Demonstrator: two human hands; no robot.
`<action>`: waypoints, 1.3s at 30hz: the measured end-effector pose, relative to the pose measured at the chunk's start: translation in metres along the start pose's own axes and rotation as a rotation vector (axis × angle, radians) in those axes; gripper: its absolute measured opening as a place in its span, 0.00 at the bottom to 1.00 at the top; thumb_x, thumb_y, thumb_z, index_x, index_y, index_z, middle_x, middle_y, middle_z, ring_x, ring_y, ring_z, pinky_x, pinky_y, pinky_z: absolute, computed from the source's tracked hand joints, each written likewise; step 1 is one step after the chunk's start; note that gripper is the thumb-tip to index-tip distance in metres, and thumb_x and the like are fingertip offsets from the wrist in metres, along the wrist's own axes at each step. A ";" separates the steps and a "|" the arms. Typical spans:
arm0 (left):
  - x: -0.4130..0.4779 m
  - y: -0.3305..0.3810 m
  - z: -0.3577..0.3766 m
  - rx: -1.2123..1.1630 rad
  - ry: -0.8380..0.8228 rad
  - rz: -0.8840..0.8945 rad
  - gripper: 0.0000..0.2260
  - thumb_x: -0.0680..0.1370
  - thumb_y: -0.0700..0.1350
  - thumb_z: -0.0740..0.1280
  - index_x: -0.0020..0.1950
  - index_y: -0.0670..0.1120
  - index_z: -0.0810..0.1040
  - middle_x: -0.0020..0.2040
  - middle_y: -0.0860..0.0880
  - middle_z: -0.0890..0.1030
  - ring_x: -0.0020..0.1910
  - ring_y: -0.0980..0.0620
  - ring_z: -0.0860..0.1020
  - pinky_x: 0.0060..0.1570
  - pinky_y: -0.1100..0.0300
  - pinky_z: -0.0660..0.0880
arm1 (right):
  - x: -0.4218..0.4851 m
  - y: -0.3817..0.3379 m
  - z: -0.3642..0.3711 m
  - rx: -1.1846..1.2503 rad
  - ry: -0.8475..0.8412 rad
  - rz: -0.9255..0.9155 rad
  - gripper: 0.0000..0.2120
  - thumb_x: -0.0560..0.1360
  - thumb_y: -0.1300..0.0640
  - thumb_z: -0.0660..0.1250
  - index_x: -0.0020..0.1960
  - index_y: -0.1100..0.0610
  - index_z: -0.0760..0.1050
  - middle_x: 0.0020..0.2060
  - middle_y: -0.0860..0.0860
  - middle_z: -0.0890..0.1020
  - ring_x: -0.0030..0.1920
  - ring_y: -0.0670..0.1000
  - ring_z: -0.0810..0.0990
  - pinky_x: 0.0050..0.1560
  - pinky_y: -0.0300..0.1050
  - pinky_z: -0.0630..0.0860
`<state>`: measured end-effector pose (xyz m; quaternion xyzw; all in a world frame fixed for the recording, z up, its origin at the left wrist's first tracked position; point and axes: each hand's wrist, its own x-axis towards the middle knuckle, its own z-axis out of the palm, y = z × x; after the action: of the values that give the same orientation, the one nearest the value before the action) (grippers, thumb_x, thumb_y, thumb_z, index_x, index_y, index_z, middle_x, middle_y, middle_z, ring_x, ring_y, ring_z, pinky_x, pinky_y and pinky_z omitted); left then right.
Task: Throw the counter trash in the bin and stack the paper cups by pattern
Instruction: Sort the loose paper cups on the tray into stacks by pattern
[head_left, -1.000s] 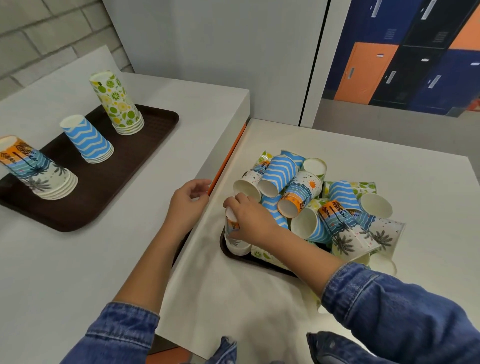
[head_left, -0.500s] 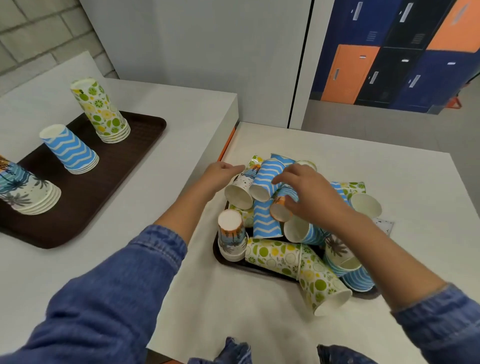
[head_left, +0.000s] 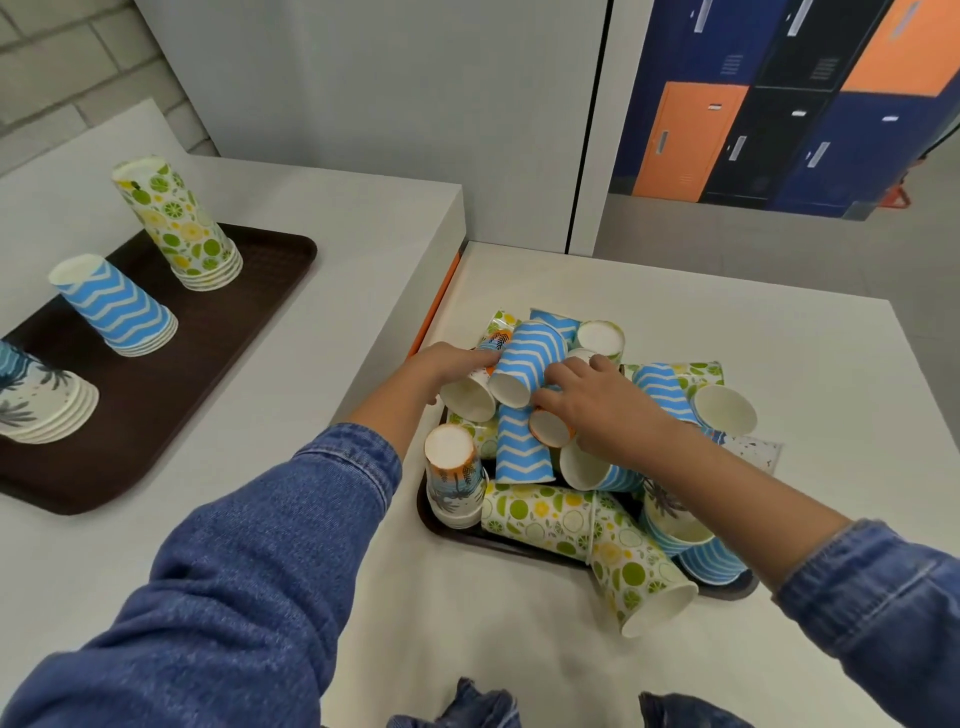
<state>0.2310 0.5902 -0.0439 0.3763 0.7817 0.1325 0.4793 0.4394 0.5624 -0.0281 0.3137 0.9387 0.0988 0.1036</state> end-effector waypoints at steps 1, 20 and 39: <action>0.001 -0.001 0.000 -0.004 0.005 0.006 0.39 0.70 0.65 0.68 0.73 0.42 0.64 0.72 0.42 0.67 0.68 0.41 0.69 0.63 0.45 0.72 | 0.001 0.000 0.001 -0.006 0.016 -0.002 0.27 0.70 0.64 0.66 0.68 0.55 0.67 0.62 0.57 0.70 0.62 0.59 0.70 0.60 0.54 0.67; -0.002 -0.005 -0.013 0.094 0.235 0.184 0.28 0.71 0.58 0.71 0.61 0.40 0.75 0.56 0.43 0.80 0.53 0.45 0.78 0.48 0.54 0.75 | -0.022 0.029 -0.029 0.178 0.201 0.047 0.29 0.59 0.49 0.78 0.58 0.50 0.74 0.54 0.52 0.78 0.53 0.57 0.78 0.49 0.51 0.70; -0.099 -0.040 -0.018 -0.435 0.538 0.648 0.19 0.73 0.47 0.73 0.63 0.47 0.76 0.54 0.48 0.80 0.49 0.54 0.80 0.50 0.58 0.76 | -0.023 0.016 -0.058 1.025 0.465 0.305 0.24 0.65 0.47 0.73 0.58 0.50 0.70 0.52 0.44 0.77 0.51 0.45 0.76 0.51 0.39 0.73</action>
<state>0.2227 0.4950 0.0068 0.4442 0.6745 0.5285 0.2615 0.4516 0.5544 0.0344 0.4255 0.8090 -0.2880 -0.2855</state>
